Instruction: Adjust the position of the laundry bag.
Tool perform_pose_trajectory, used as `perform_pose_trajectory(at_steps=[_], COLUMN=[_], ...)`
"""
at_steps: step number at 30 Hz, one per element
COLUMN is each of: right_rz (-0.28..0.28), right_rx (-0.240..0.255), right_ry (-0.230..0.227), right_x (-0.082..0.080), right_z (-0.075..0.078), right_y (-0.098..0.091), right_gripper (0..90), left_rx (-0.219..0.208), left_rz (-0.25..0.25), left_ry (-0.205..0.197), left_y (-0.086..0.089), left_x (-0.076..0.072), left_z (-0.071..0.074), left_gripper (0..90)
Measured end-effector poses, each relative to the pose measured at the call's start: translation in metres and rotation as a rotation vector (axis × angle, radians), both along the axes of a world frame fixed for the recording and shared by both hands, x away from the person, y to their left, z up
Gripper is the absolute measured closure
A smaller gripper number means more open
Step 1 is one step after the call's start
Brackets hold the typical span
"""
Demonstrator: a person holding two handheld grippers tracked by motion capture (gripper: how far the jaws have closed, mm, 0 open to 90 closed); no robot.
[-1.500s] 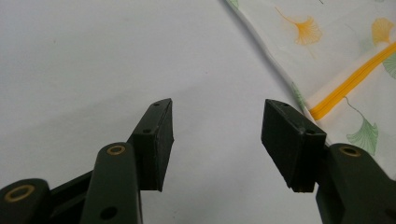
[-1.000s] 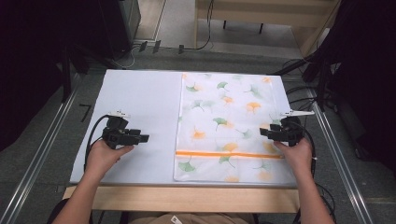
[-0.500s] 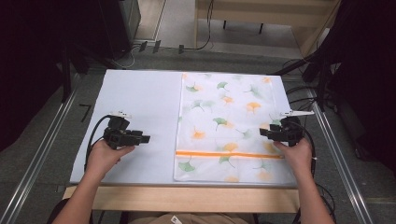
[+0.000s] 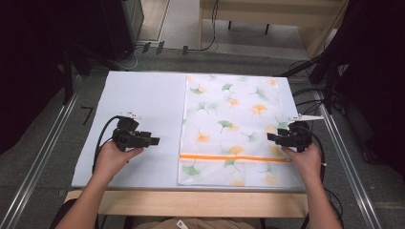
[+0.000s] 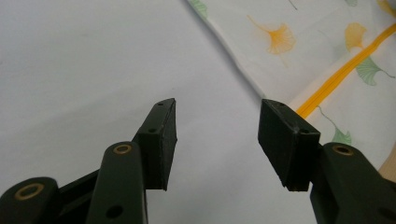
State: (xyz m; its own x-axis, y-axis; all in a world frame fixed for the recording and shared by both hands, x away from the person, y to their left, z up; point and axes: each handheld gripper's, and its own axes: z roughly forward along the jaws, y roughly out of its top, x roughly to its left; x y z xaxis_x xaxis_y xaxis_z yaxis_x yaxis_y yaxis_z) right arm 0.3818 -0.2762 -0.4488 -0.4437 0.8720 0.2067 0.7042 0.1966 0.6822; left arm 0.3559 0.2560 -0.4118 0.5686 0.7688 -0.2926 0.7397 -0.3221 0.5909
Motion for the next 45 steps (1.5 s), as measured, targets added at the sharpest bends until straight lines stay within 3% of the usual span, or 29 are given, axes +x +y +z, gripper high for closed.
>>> perform_pose_trajectory(at_steps=[8,20,24,32,38,41,45], right_rz=[-0.031,-0.074,-0.072,-0.088,-0.11,-0.138,-0.134], right_rx=[-0.012,-0.027,-0.04,-0.051,-0.063,-0.064,-0.079], right_ry=[0.004,0.012,0.005,0.018,0.006,0.015,0.038], right_x=[-0.012,-0.024,-0.025,-0.022,-0.019,-0.016,-0.011], right_z=[-0.002,-0.006,-0.007,-0.012,-0.016,-0.02,-0.025], right_y=[-0.014,-0.029,-0.03,-0.035,-0.042,-0.046,-0.045], right_gripper=[43.3,43.2,42.3,42.1,42.2,42.0,42.0], left_rx=[0.018,0.022,0.056,0.083,0.116,0.112,0.1], left_rz=[-0.074,-0.101,-0.125,-0.089,-0.074,-0.065,-0.052], left_ry=[0.013,0.024,0.037,0.032,0.002,0.0,-0.003], left_y=[-0.031,-0.057,-0.065,-0.073,-0.086,-0.089,-0.093], left_x=[0.008,0.017,0.018,0.023,0.024,0.024,0.023], left_z=[-0.007,-0.016,-0.022,-0.032,-0.039,-0.039,-0.04], left_gripper=[47.6,47.4,47.4,47.4,46.9,46.6,47.6])
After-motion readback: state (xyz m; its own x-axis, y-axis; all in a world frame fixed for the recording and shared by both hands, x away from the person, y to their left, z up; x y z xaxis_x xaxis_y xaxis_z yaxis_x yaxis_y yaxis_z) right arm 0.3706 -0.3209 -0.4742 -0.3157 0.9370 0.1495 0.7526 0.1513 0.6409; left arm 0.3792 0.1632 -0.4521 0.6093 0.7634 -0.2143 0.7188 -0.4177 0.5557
